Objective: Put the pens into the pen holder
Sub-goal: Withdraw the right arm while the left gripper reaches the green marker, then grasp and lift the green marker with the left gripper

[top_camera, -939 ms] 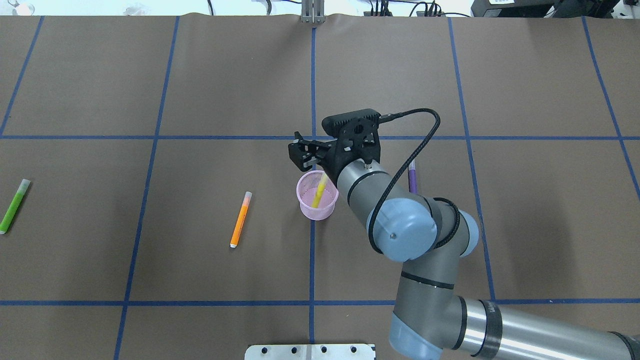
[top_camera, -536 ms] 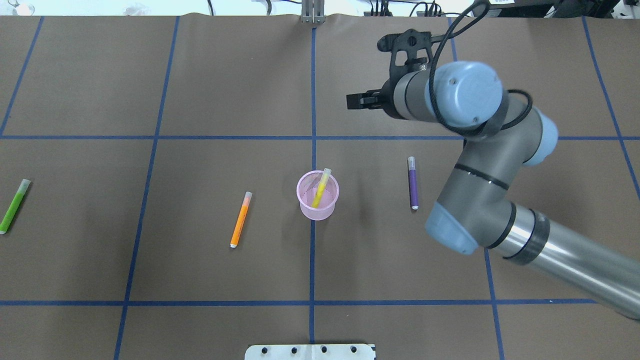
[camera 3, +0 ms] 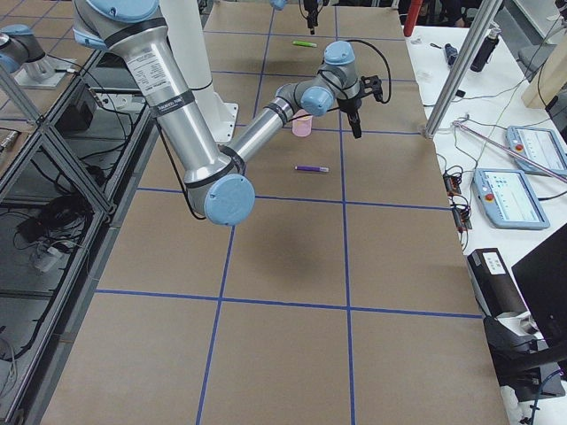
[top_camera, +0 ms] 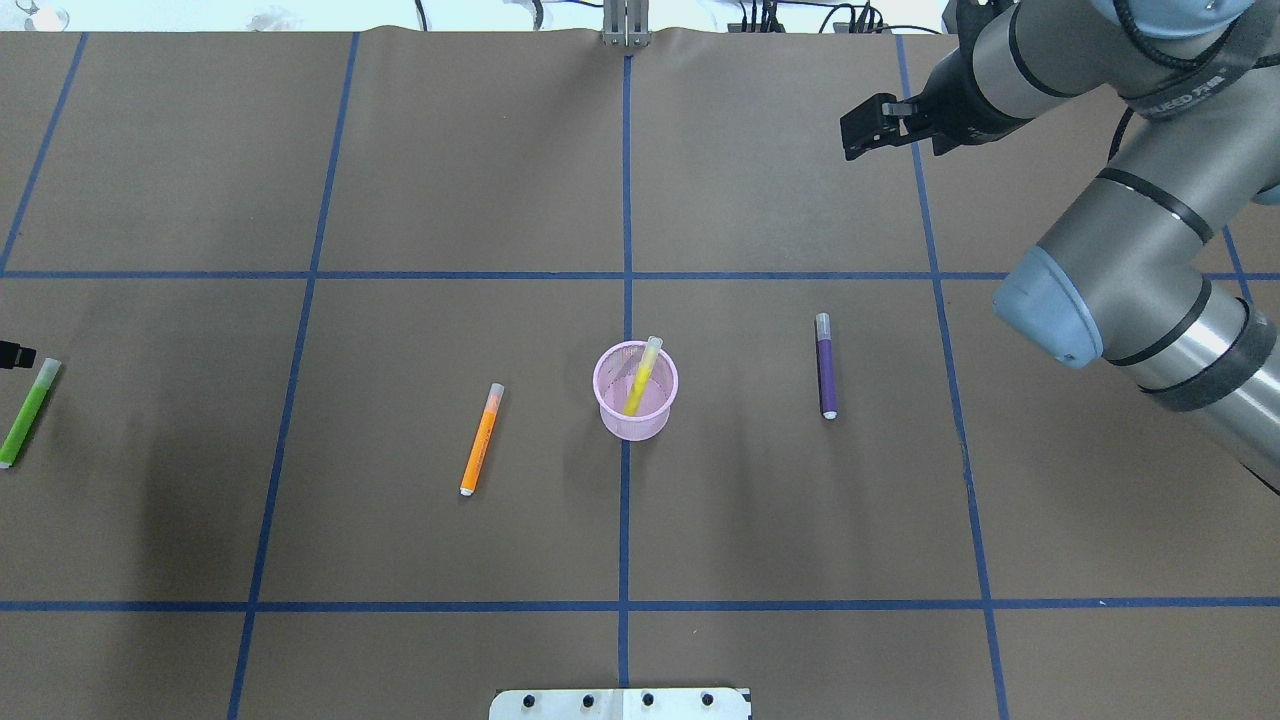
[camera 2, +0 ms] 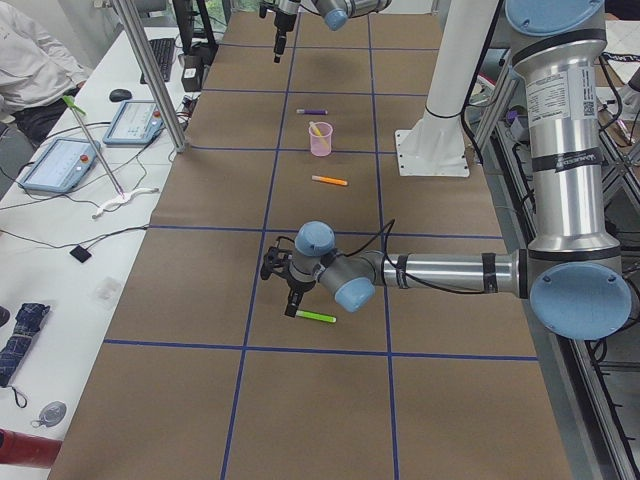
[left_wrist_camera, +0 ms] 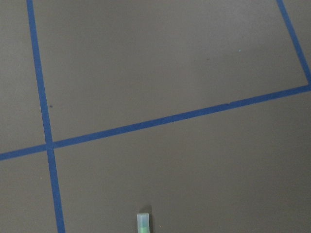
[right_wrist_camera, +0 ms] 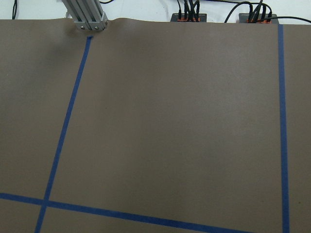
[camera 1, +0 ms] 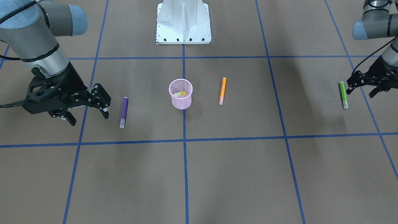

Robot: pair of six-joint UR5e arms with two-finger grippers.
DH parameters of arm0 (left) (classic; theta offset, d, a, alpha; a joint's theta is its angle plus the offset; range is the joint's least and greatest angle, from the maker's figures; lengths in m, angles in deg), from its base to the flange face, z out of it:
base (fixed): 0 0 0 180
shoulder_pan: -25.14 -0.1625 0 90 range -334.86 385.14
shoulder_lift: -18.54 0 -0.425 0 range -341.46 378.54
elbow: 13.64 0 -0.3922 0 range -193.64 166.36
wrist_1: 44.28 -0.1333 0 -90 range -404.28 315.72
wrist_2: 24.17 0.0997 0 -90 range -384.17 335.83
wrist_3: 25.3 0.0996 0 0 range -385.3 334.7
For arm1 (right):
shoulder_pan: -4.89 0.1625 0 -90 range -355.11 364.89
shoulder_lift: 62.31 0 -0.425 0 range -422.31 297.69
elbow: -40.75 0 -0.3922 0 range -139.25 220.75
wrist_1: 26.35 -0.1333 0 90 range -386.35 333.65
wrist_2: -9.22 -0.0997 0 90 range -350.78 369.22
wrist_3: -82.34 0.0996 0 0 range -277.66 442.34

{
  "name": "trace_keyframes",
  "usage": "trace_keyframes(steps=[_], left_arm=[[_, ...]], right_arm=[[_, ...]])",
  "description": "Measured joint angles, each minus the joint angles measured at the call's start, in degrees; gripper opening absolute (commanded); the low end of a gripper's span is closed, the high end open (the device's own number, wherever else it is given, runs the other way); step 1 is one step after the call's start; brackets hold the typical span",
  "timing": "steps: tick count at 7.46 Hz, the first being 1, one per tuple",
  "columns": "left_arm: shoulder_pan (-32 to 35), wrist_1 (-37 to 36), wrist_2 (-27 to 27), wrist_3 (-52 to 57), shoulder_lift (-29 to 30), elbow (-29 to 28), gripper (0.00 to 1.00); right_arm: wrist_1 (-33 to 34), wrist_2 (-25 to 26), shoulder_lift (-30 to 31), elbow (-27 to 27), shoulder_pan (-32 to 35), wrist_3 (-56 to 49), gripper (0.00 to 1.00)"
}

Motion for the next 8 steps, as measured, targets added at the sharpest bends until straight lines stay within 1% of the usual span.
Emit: trace_keyframes(steps=[1,3,4,8], left_arm=[[-1.9,2.6,1.1,-0.9,0.0,-2.1,0.78],[-4.5,3.9,1.8,-1.2,0.0,-3.9,0.56],[-4.9,4.0,1.8,-1.0,0.1,-4.3,0.52],[-5.3,4.0,1.8,-0.8,0.5,-5.3,0.5]], right_arm=[[0.0,-0.6,0.3,-0.3,0.4,-0.5,1.0],[0.0,-0.7,0.5,-0.6,0.6,-0.7,1.0],[0.0,-0.7,0.5,-0.7,0.7,-0.7,1.0],[-0.1,-0.6,0.5,-0.6,0.7,-0.8,1.0]])
